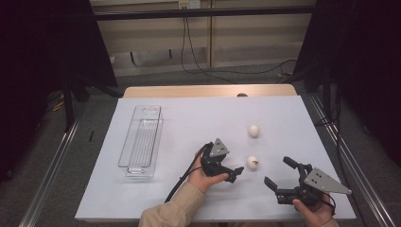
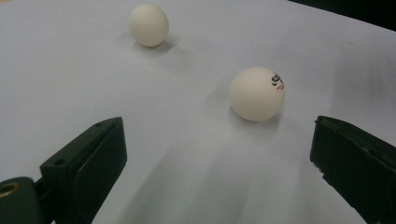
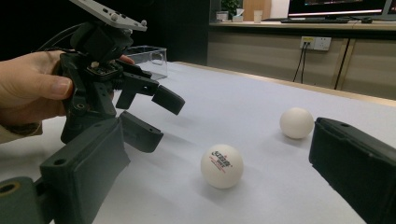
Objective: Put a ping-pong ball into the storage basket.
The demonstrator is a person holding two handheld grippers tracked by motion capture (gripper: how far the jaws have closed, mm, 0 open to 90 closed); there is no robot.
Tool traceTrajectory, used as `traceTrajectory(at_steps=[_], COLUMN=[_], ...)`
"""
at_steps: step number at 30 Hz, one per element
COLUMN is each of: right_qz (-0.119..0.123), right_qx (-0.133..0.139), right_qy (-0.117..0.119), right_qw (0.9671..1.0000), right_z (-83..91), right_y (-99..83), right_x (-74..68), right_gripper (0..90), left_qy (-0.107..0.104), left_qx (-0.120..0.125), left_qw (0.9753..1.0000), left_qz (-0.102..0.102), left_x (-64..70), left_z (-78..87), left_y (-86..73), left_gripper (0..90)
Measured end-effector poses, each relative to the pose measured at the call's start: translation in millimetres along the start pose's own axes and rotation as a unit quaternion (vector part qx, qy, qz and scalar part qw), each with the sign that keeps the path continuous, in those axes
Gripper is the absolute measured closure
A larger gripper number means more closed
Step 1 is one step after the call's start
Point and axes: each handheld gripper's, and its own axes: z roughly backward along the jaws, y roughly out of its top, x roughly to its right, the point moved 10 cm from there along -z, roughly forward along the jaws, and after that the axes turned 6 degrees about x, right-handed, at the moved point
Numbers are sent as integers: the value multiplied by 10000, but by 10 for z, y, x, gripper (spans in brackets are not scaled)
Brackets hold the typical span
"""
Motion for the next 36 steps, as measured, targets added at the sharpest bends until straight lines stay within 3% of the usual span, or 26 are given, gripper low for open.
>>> traceTrajectory(at_steps=[36], right_qz=[-6], right_qx=[-7], right_qy=[10], right_qw=[10000], right_z=[0], right_y=[-3], right_x=[-1], right_gripper=[31], left_qy=[-38], left_qx=[-41], left_qw=[10000], left_qz=[21], left_x=[17], left_z=[-103], left_y=[64], left_gripper=[39])
